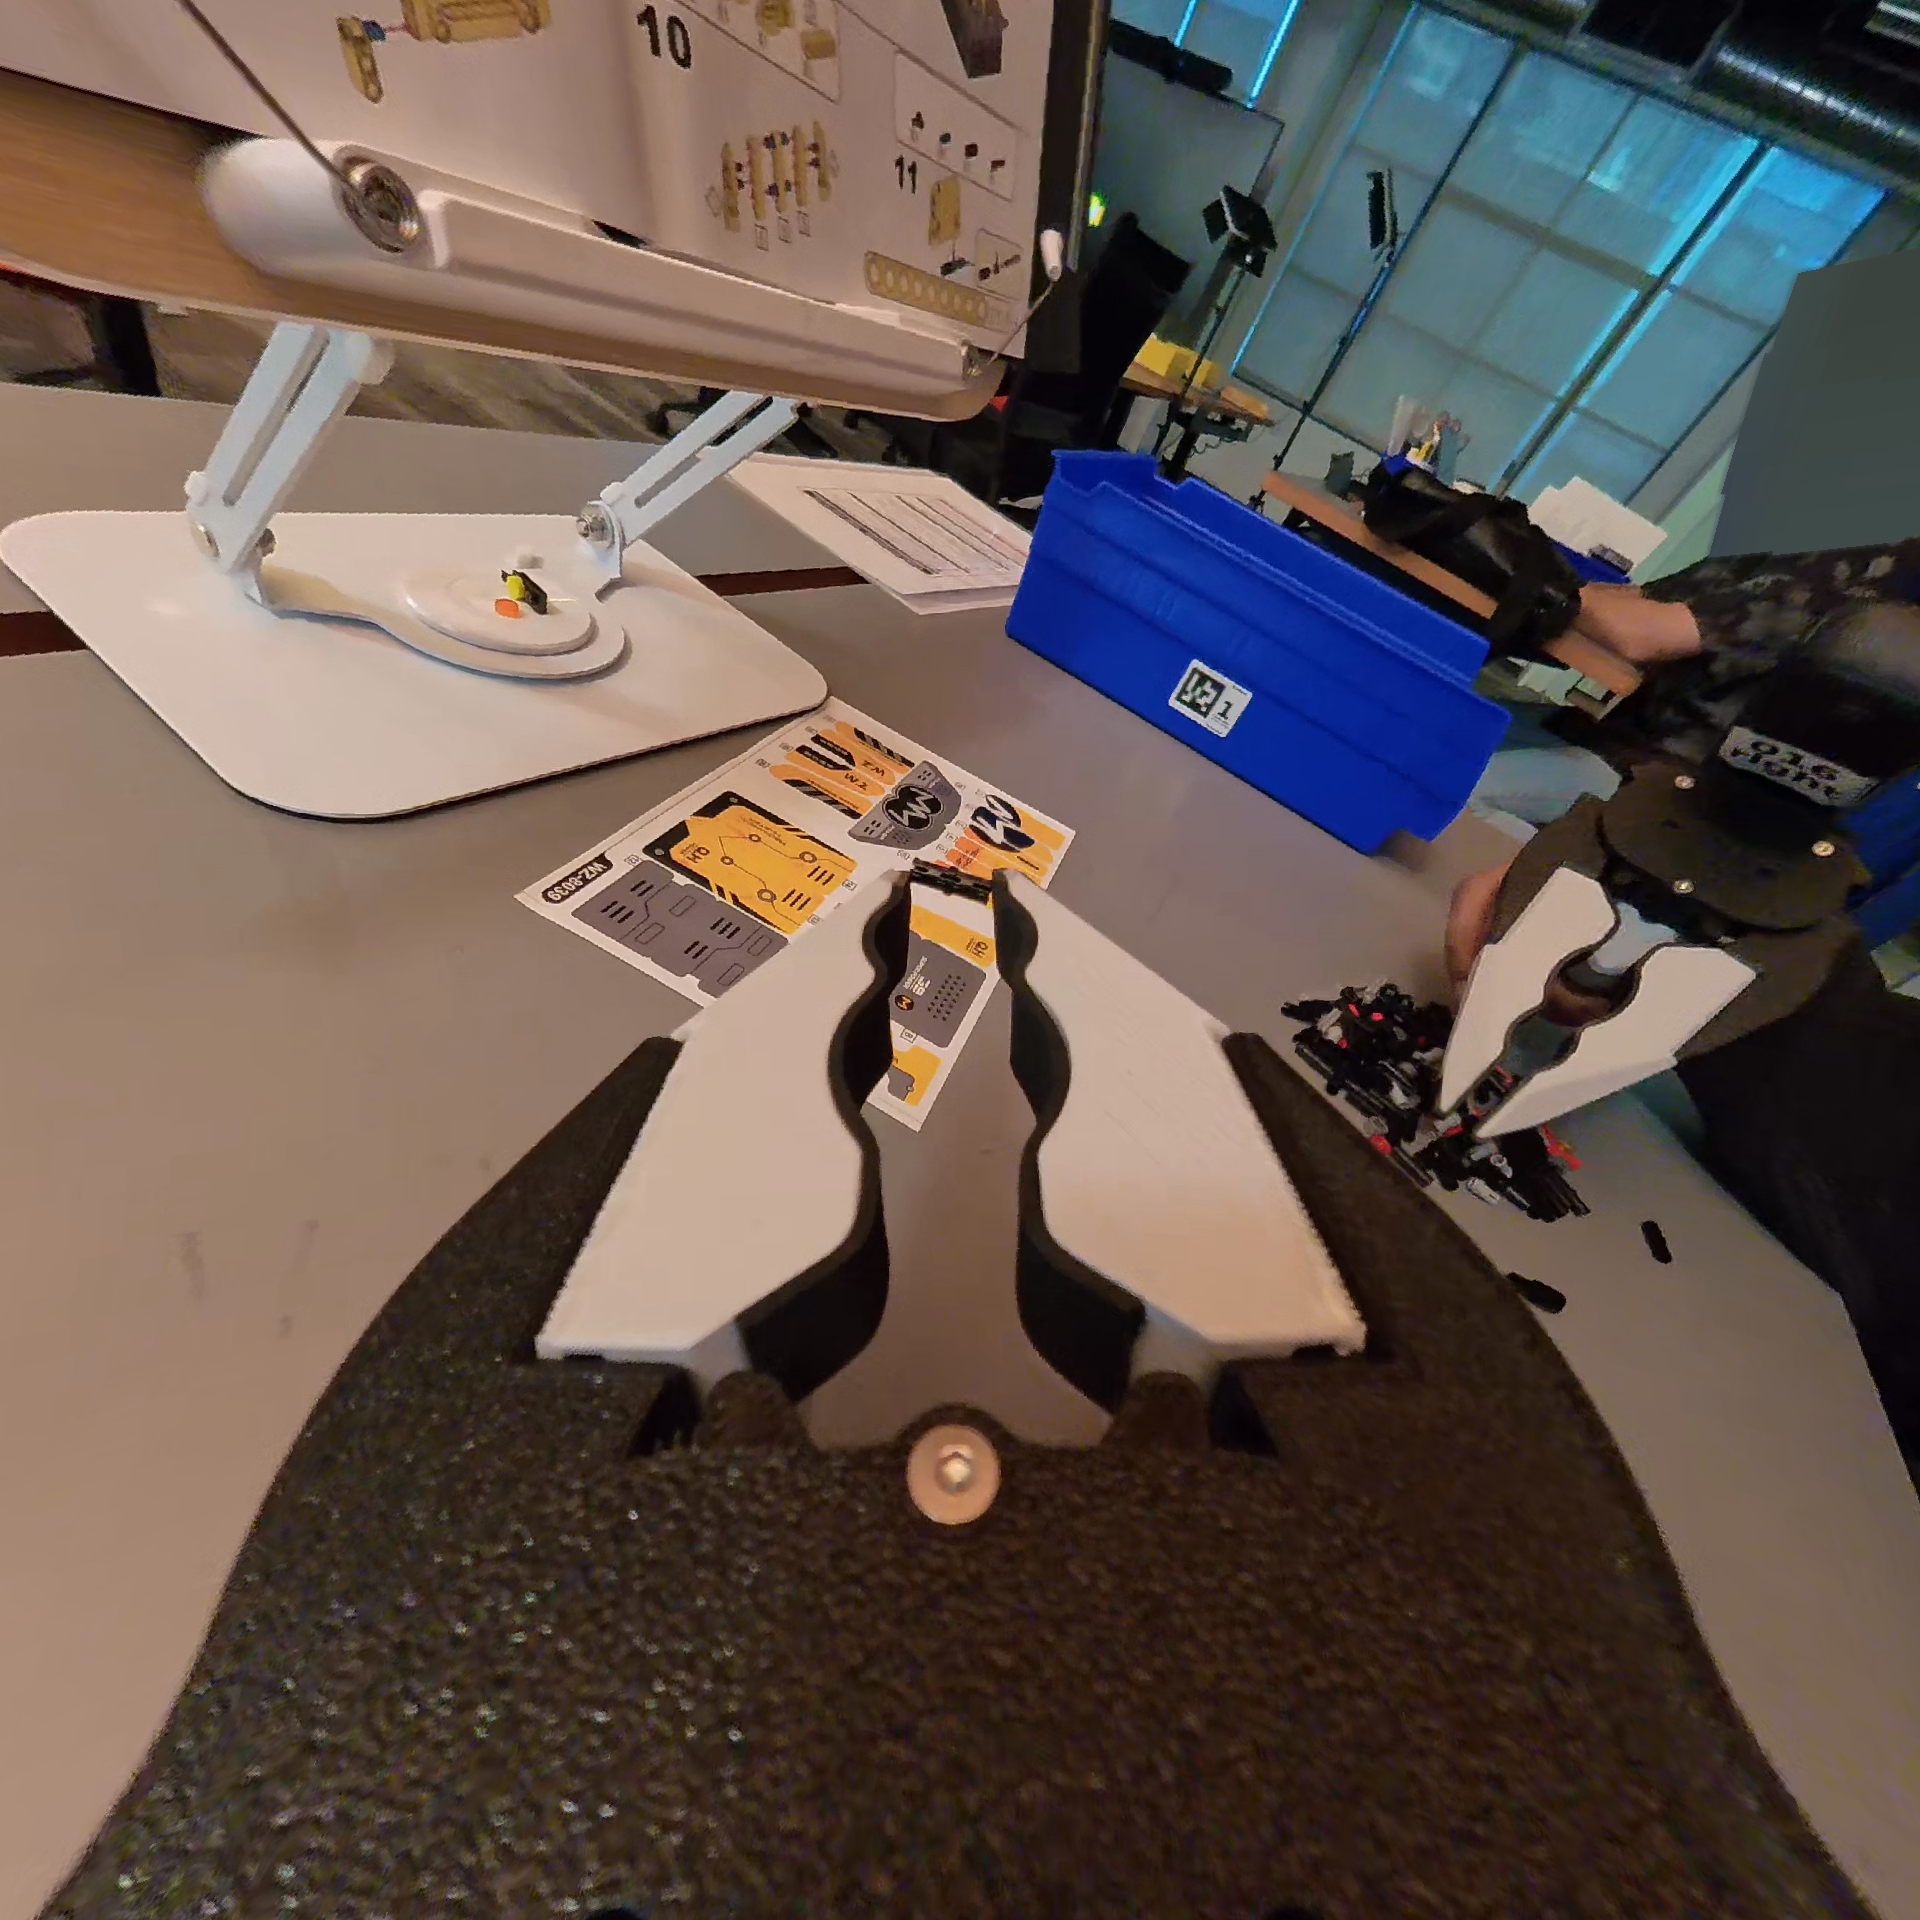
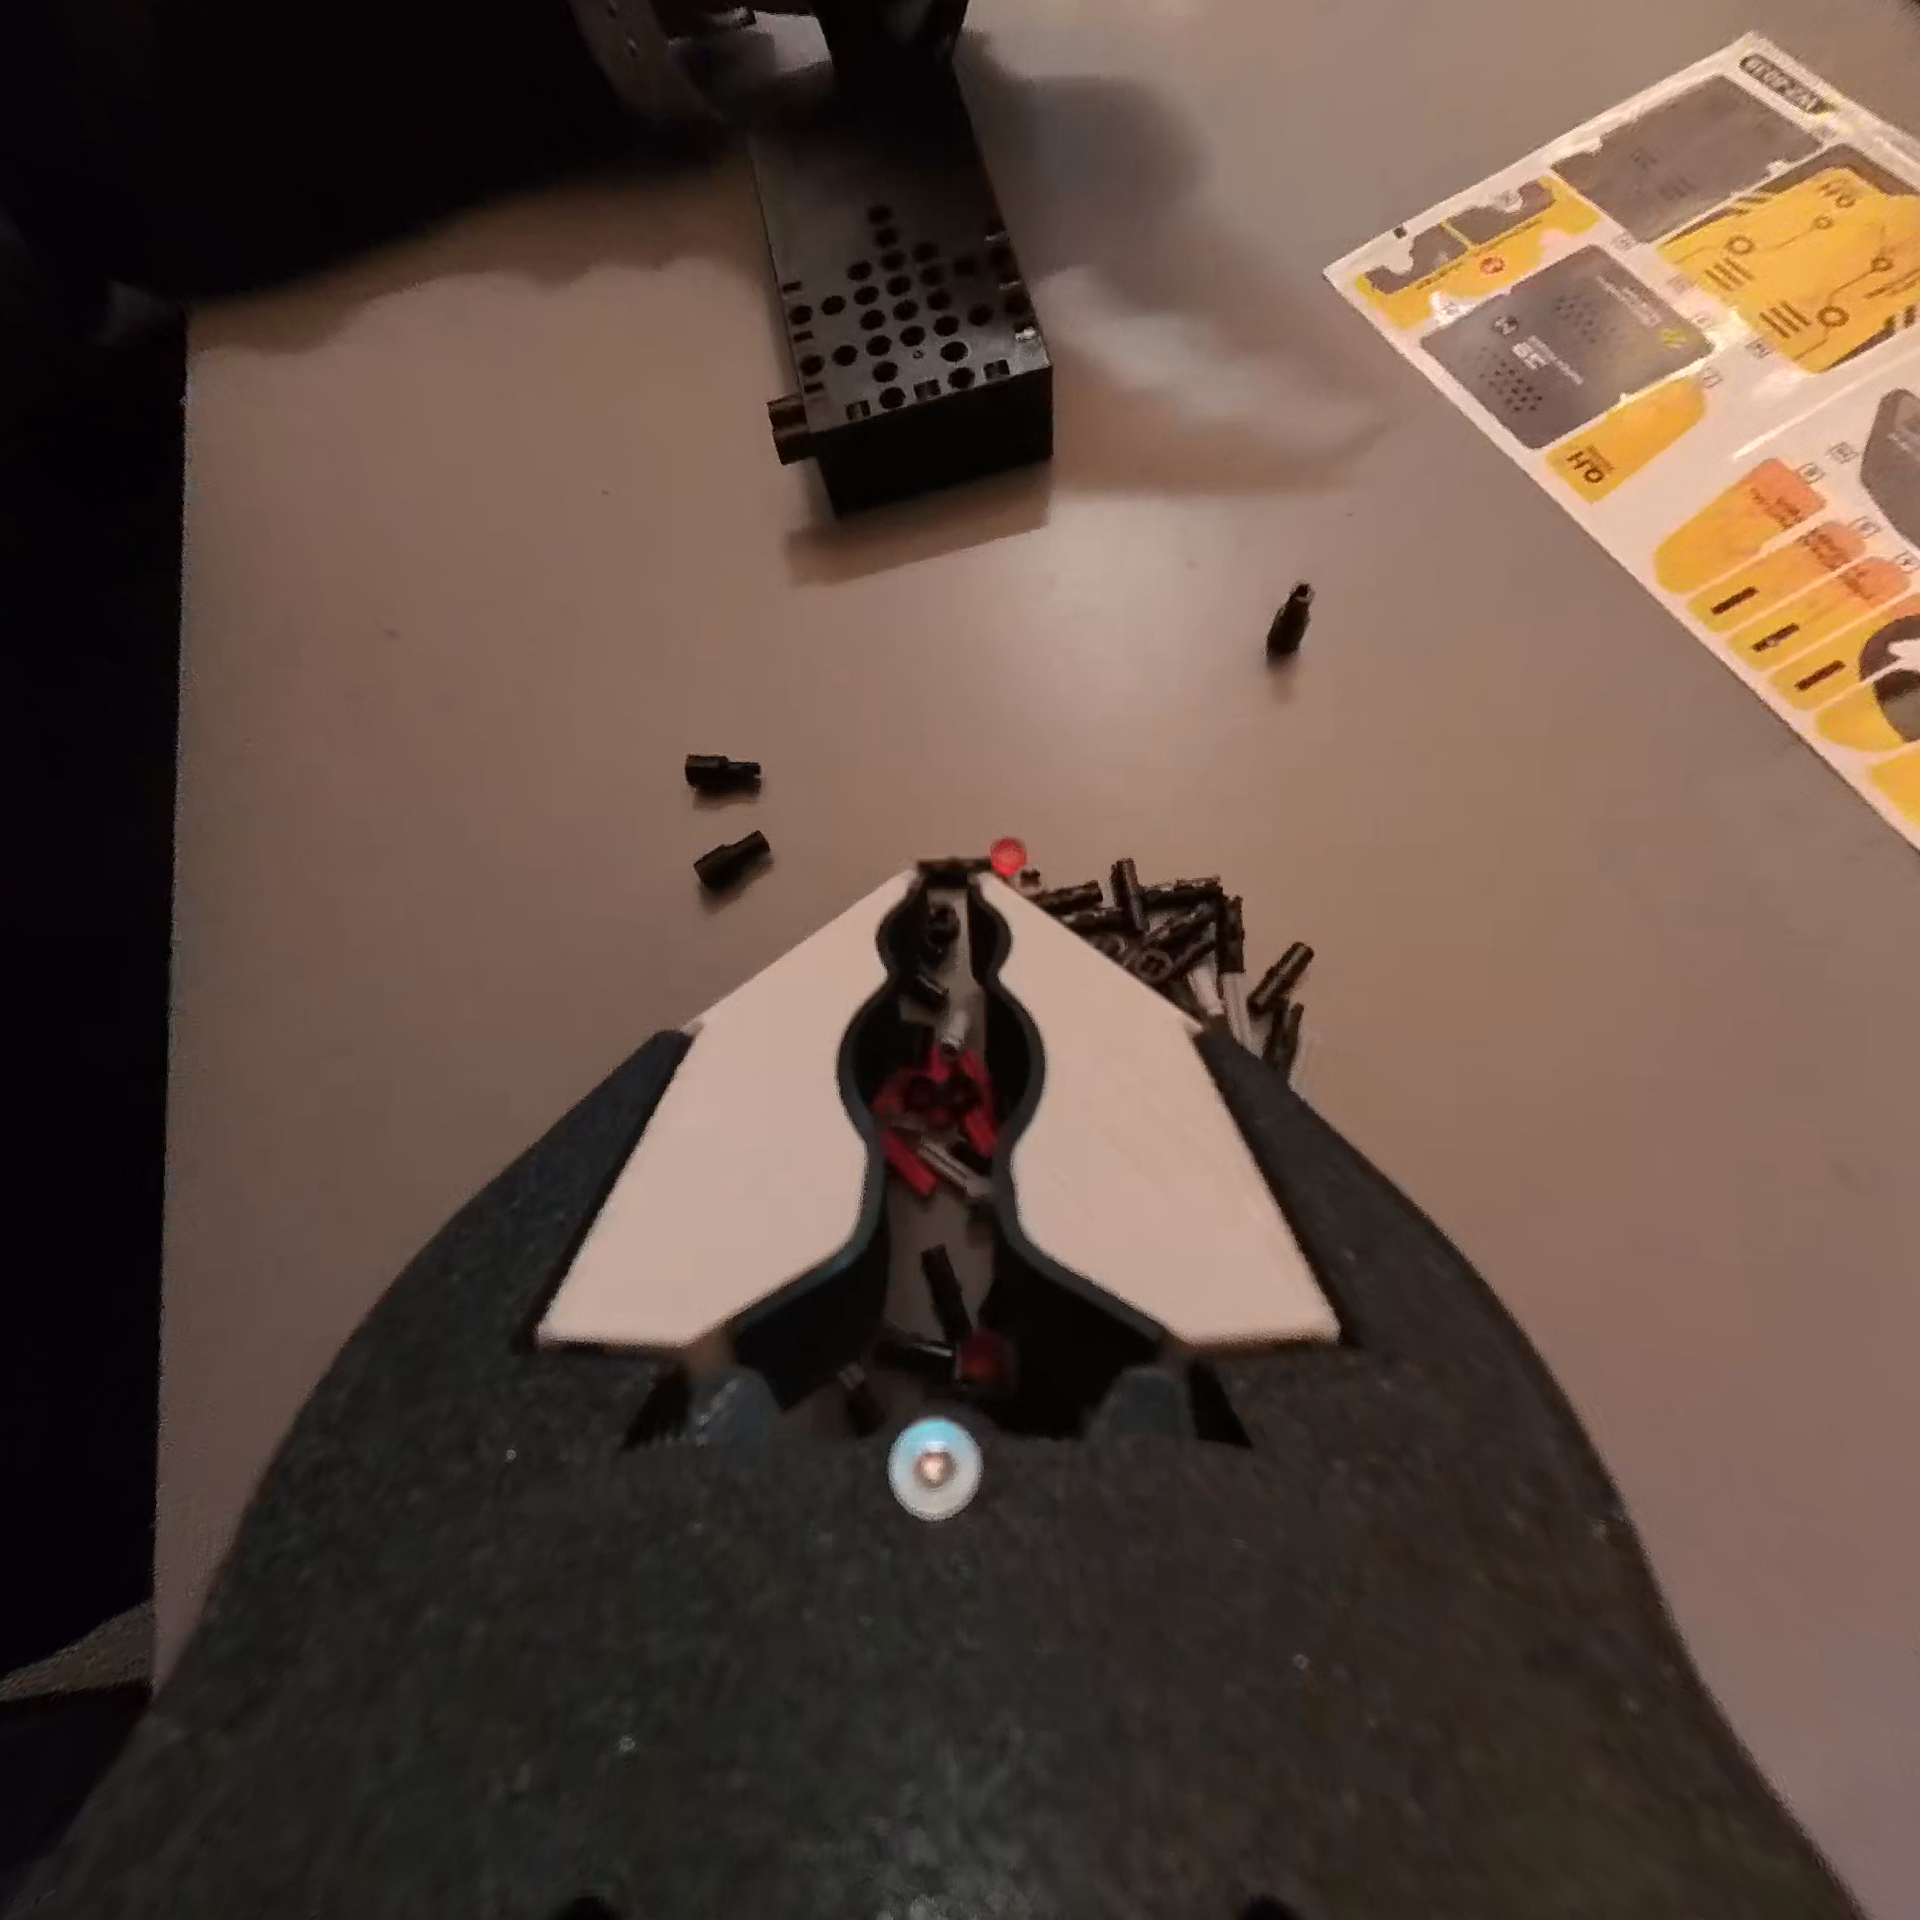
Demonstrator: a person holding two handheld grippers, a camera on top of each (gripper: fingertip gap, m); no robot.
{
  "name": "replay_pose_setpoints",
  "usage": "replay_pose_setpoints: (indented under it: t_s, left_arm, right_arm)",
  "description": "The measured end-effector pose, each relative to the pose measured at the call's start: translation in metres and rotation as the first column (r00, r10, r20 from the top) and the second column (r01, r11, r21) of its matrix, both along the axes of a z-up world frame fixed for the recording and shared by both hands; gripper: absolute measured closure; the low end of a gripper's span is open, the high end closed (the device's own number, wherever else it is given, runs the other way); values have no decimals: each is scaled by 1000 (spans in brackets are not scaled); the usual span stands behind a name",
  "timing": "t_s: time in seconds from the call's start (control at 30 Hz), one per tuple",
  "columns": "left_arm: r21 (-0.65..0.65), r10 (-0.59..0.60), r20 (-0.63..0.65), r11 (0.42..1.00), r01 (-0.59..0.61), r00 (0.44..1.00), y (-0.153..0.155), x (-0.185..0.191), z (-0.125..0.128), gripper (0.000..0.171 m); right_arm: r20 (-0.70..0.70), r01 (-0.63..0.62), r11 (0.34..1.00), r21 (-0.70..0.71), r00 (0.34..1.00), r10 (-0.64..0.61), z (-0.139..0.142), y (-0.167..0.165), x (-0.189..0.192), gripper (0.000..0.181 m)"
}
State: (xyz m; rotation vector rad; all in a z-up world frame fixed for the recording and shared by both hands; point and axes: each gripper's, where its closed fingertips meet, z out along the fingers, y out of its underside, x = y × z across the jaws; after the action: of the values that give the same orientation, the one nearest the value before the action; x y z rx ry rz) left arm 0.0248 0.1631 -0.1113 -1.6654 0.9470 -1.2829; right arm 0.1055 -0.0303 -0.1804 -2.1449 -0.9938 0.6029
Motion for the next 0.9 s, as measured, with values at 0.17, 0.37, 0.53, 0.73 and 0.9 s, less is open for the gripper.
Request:
replay_pose_setpoints:
  t_s: [0.17, 0.37, 0.53, 0.73, 0.9]
  left_arm:
    - [11, -5, -13, 1000, 6, 1000, -2, 1, -1, 157]
    - [10, -6, -14, 1000, 6, 1000, -2, 2, -1, 157]
    - [7, -5, -11, 1000, 5, 1000, -1, 1, -1, 157]
    - [9, -5, -12, 1000, 5, 1000, -2, 1, -1, 157]
    - [10, -6, -14, 1000, 6, 1000, -2, 2, -1, 157]
  right_arm:
    - [25, 6, 999, -31, 1000, -5, -9, -3, 5, 174]
    - [34, -5, 999, -32, 999, 6, -10, -4, -1, 173]
    - [55, 5, 999, -43, 998, -3, -15, -2, -1, 174]
    - [-117, 88, 991, 103, 990, -76, 31, 16, 0, 175]
    - [-678, 246, 963, 110, 727, -108, 133, 23, 20, 175]
